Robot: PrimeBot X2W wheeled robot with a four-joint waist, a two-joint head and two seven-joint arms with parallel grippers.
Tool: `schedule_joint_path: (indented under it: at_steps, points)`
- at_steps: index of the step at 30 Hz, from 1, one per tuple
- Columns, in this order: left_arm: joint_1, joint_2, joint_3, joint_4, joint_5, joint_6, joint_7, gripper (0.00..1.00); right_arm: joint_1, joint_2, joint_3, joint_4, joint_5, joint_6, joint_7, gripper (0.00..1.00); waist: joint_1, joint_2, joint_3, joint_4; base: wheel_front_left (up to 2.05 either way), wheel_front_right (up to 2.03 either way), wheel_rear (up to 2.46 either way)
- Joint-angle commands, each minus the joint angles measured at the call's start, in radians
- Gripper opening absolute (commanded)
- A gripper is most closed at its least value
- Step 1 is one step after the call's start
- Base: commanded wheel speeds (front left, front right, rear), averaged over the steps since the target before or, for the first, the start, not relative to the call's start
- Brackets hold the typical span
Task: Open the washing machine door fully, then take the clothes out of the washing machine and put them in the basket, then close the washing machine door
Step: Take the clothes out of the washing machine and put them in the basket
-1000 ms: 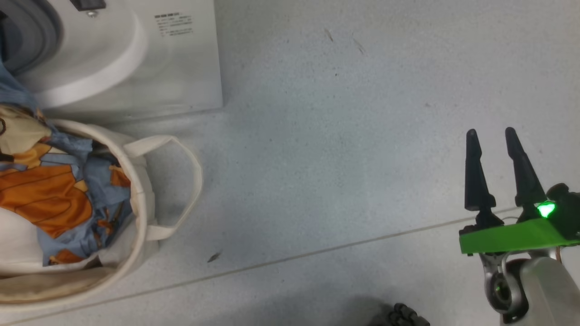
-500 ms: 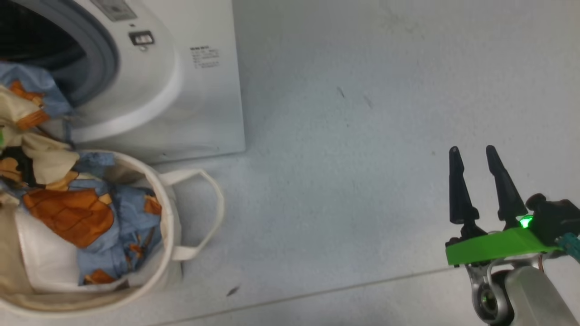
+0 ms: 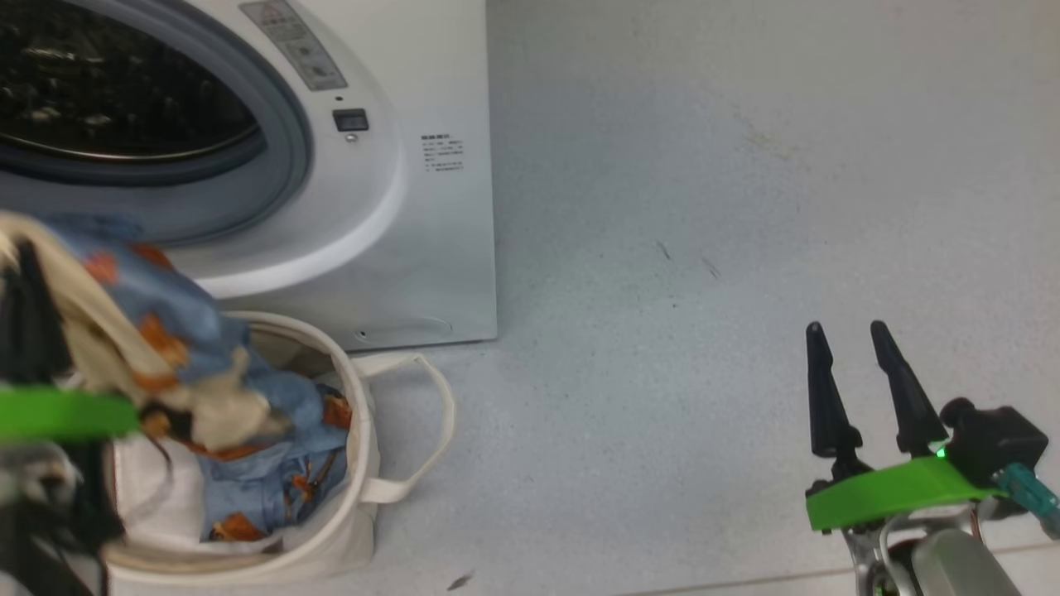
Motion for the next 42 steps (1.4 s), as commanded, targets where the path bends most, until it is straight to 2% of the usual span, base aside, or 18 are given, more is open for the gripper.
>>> schedule_joint_path:
  at_steps: [1,7,13,20,26,35,42]
  points:
    - [0.037,0.017,0.042,-0.049,0.023,-0.007,-0.006,0.0,0.018,-0.005,0.019,-0.023,0.007,0.006,-0.005,1.0,0.0,0.0,-0.014,0.007,0.0,0.0,0.0]
    - [0.117,-0.034,0.017,-0.021,0.036,-0.013,-0.006,0.0,0.024,-0.01,0.023,-0.026,0.009,0.006,-0.005,1.0,0.0,0.0,-0.024,0.008,0.0,0.0,0.0]
    - [0.071,-0.054,-0.049,0.166,0.021,-0.019,-0.006,0.0,0.021,-0.028,0.018,-0.037,0.01,0.006,-0.005,1.0,0.0,0.0,0.003,0.012,0.0,0.0,0.0]
    - [-0.093,-0.034,-0.167,0.493,-0.043,-0.02,-0.006,0.0,-0.005,-0.05,0.025,-0.056,0.011,0.006,-0.005,1.0,0.0,0.0,0.079,-0.017,0.0,0.0,0.0]
    - [-0.216,-0.004,-0.222,0.69,-0.128,-0.021,0.002,0.0,-0.029,-0.062,0.005,-0.083,0.011,0.006,-0.005,1.0,0.0,0.0,0.176,-0.057,0.0,0.0,0.0]
    - [-0.361,0.052,-0.246,0.848,-0.166,-0.018,0.036,0.0,-0.056,-0.071,-0.042,-0.129,0.002,0.006,-0.005,1.0,0.0,0.0,0.338,-0.092,0.0,0.0,0.0]
    - [-0.4,0.073,-0.239,0.881,-0.179,0.027,0.084,0.0,-0.071,-0.067,-0.057,-0.154,-0.007,0.006,-0.005,1.0,0.0,0.0,0.384,-0.103,0.0,0.0,0.0]
